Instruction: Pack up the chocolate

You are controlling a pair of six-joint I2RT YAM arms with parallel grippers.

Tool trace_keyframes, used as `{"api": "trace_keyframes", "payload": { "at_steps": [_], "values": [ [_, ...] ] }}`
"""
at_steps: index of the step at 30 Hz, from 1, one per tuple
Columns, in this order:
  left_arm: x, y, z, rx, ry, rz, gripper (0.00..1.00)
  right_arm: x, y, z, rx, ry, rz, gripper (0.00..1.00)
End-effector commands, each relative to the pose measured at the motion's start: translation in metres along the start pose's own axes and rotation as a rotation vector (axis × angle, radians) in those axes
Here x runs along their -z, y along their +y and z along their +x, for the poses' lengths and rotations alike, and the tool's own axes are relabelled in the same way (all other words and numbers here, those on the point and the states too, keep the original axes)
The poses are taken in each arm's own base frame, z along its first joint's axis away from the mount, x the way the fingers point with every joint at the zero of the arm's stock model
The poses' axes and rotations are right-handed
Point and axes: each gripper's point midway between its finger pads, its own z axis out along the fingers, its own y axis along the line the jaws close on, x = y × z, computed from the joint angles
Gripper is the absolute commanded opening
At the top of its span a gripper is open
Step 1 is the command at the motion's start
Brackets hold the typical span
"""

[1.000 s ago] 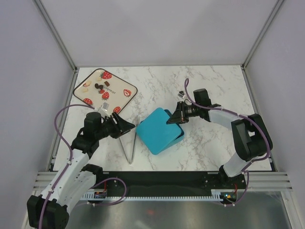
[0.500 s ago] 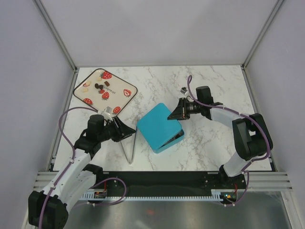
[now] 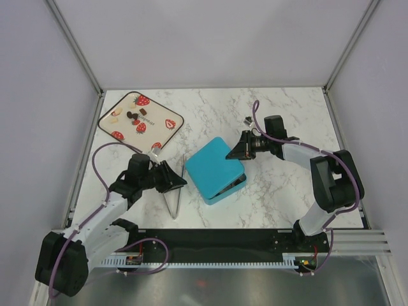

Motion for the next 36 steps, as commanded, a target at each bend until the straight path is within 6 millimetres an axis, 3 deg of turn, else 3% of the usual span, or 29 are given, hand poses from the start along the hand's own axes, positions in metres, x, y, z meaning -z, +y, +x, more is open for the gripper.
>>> {"api": "trace_keyframes", "payload": {
  "at_steps": [1, 9, 21, 30, 34, 36],
  "values": [
    [-0.008, -0.006, -0.002, -0.044, -0.007, 0.03, 0.34, 0.0, -0.001, -0.002, 0.029, -0.001, -0.026, 0.0],
    [-0.02, -0.006, 0.006, -0.049, 0.021, 0.015, 0.32, -0.001, -0.008, 0.008, 0.011, 0.012, -0.022, 0.0],
    [-0.028, 0.006, 0.012, -0.044, 0.025, -0.03, 0.24, 0.005, -0.013, 0.004, 0.008, -0.014, -0.009, 0.0],
    [-0.04, 0.003, 0.012, -0.055, 0.033, -0.055, 0.2, 0.007, -0.019, 0.002, -0.012, -0.025, 0.004, 0.19],
    [-0.045, 0.0, 0.008, -0.062, 0.029, -0.063, 0.19, 0.009, -0.023, 0.001, -0.015, -0.034, 0.021, 0.37],
    [-0.047, -0.003, 0.005, -0.065, 0.026, -0.064, 0.19, 0.012, -0.028, 0.001, -0.023, -0.038, 0.041, 0.41]
  ]
}}
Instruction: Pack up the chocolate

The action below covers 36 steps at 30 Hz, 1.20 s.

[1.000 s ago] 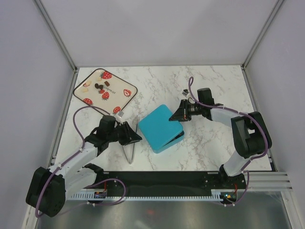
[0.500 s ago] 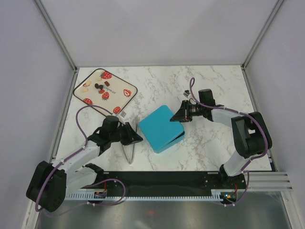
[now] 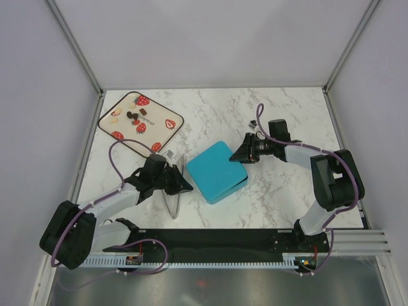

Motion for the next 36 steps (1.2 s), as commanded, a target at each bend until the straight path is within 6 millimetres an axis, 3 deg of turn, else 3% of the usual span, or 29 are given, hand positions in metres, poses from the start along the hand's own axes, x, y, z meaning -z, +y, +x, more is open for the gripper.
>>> {"api": "trace_keyframes", "payload": {
  "at_steps": [1, 6, 11, 16, 24, 31, 35, 36],
  "values": [
    [-0.002, -0.022, -0.026, -0.026, -0.082, 0.037, 0.18, 0.005, -0.006, -0.006, 0.03, -0.027, 0.02, 0.44],
    [-0.005, -0.028, -0.03, -0.034, -0.082, 0.035, 0.18, 0.014, -0.015, -0.013, 0.021, -0.056, 0.079, 0.51],
    [-0.011, -0.03, -0.03, -0.037, -0.064, 0.025, 0.18, 0.026, -0.033, -0.028, 0.023, -0.108, 0.244, 0.55],
    [-0.016, -0.03, -0.029, -0.038, -0.05, 0.016, 0.17, 0.04, -0.034, -0.046, 0.074, -0.175, 0.37, 0.64],
    [-0.024, -0.038, -0.033, -0.052, -0.05, 0.027, 0.17, 0.031, -0.042, -0.03, 0.138, -0.101, 0.389, 0.71],
    [-0.031, -0.041, -0.031, -0.059, -0.032, 0.017, 0.17, 0.018, -0.053, -0.009, 0.157, -0.029, 0.388, 0.68],
    [-0.032, -0.038, -0.03, -0.059, -0.036, 0.002, 0.16, 0.016, -0.059, -0.008, 0.142, -0.038, 0.395, 0.53],
    [-0.033, -0.035, -0.029, -0.059, -0.034, -0.008, 0.16, 0.014, -0.065, -0.002, 0.125, -0.031, 0.402, 0.45]
  ]
}}
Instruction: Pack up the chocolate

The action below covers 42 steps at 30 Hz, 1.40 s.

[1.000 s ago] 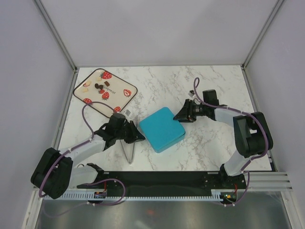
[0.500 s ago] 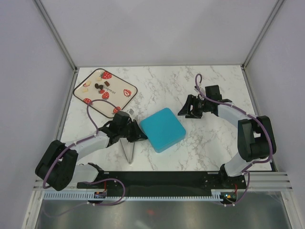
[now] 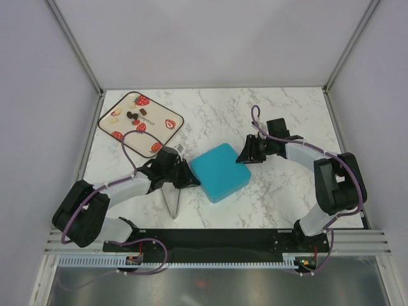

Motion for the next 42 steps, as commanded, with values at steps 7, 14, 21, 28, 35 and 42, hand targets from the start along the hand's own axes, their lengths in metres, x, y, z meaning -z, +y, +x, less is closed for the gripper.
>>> {"api": "trace_keyframes", "payload": {
  "at_steps": [7, 14, 21, 28, 35, 42],
  "values": [
    [0.004, -0.007, -0.018, -0.027, -0.071, -0.019, 0.16, -0.017, -0.035, 0.035, -0.051, -0.005, 0.067, 0.37],
    [0.036, -0.017, -0.037, -0.083, -0.157, -0.077, 0.18, -0.016, -0.034, 0.029, -0.069, -0.034, 0.073, 0.42],
    [0.082, -0.078, -0.075, -0.205, -0.286, 0.034, 0.23, 0.013, -0.023, -0.009, -0.065, -0.13, 0.169, 0.66],
    [0.055, -0.079, -0.079, -0.249, -0.225, 0.028, 0.22, 0.054, 0.012, -0.049, -0.022, -0.238, 0.178, 0.65],
    [0.009, -0.046, -0.066, -0.208, -0.133, -0.035, 0.21, 0.061, 0.073, -0.044, 0.038, -0.247, -0.037, 0.18],
    [-0.015, -0.012, -0.048, -0.157, -0.057, -0.119, 0.19, 0.036, 0.132, 0.001, 0.07, -0.153, -0.282, 0.0]
  ]
}}
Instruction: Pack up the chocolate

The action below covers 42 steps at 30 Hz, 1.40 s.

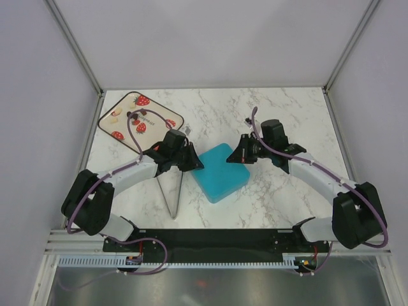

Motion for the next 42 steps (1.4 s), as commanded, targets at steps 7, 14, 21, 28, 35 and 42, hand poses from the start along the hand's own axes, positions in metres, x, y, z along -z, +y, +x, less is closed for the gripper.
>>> {"api": "trace_keyframes", "payload": {
  "at_steps": [7, 14, 21, 28, 35, 42],
  "values": [
    [-0.005, 0.019, 0.017, -0.007, 0.028, -0.043, 0.19, -0.03, 0.049, 0.025, -0.057, 0.07, -0.261, 0.0],
    [-0.004, 0.022, 0.033, 0.013, 0.046, -0.034, 0.19, -0.064, -0.019, 0.101, -0.18, 0.196, -0.193, 0.0],
    [0.002, 0.019, 0.031, 0.012, 0.028, -0.023, 0.18, -0.051, -0.004, 0.075, -0.077, 0.152, -0.153, 0.0],
    [0.042, -0.029, -0.011, -0.047, -0.078, 0.07, 0.18, -0.018, 0.019, 0.039, 0.027, 0.071, -0.067, 0.02],
    [0.101, -0.044, -0.058, -0.147, -0.29, 0.023, 0.2, 0.005, 0.012, 0.016, 0.104, -0.056, 0.067, 0.01],
    [0.084, -0.028, -0.067, -0.164, -0.299, -0.067, 0.17, -0.022, -0.002, -0.033, 0.159, -0.103, 0.19, 0.0]
  ]
}}
